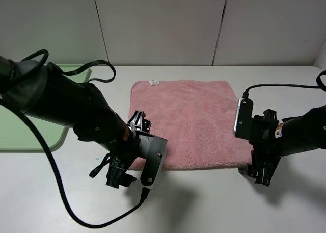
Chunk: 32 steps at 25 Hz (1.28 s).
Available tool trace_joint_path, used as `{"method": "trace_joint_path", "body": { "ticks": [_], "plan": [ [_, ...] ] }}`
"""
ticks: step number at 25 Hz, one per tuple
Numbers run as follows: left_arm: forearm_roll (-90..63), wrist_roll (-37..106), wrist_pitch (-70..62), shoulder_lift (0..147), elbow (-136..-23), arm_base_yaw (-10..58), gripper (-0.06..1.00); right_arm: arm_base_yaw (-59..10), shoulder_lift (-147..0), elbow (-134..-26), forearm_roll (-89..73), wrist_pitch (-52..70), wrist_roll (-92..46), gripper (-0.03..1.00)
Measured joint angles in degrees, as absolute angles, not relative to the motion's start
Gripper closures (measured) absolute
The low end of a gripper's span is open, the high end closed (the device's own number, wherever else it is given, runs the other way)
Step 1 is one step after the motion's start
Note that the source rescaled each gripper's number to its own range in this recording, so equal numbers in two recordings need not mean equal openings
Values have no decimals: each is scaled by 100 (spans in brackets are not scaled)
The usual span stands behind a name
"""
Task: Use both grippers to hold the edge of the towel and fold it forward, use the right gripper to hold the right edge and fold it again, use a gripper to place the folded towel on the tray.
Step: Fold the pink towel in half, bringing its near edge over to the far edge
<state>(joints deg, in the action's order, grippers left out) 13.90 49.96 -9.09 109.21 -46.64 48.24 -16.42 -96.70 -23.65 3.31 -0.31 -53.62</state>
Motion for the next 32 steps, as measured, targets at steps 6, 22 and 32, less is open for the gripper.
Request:
{"method": "trace_joint_path", "body": {
  "ticks": [6, 22, 32],
  "plan": [
    [1385, 4996, -909, 10921, -4664, 4824, 1, -1493, -9699, -2375, 452, -172, -5358, -3],
    [1397, 4996, -1001, 10967, -4664, 4824, 35, -1462, -9754, -2403, 491, 0, -5358, 20],
    [1468, 5001, -1019, 11031, -4653, 4819, 86, -1462, -9771, -2403, 545, 352, -5412, 55]
  ]
}}
